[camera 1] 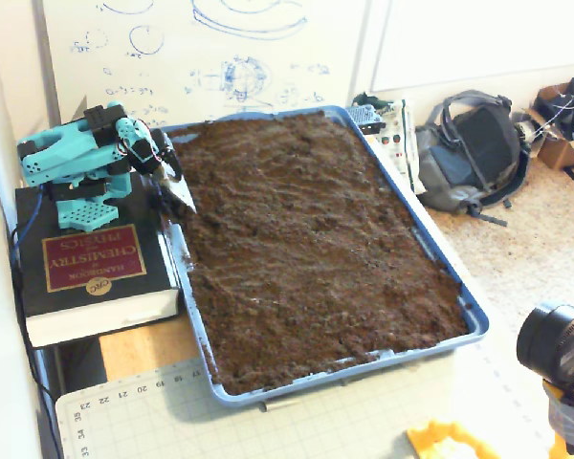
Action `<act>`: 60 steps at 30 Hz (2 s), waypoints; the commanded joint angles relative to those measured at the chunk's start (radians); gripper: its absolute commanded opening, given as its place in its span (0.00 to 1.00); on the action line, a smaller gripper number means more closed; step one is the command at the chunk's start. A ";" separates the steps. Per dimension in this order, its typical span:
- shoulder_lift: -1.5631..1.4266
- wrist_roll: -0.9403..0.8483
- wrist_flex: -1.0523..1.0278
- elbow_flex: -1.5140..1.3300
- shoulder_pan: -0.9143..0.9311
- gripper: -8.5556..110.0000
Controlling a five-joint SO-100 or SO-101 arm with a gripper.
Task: Build a berm.
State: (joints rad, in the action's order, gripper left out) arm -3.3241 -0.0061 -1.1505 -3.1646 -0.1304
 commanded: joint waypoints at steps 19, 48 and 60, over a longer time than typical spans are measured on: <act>-0.031 -0.005 -0.023 0.020 -0.006 0.08; 0.324 0.008 -0.009 0.322 -0.005 0.07; 1.022 0.008 -0.009 0.811 0.020 0.07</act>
State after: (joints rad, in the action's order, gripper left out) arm -2.4145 -0.0061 -1.1643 -2.4958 -0.1212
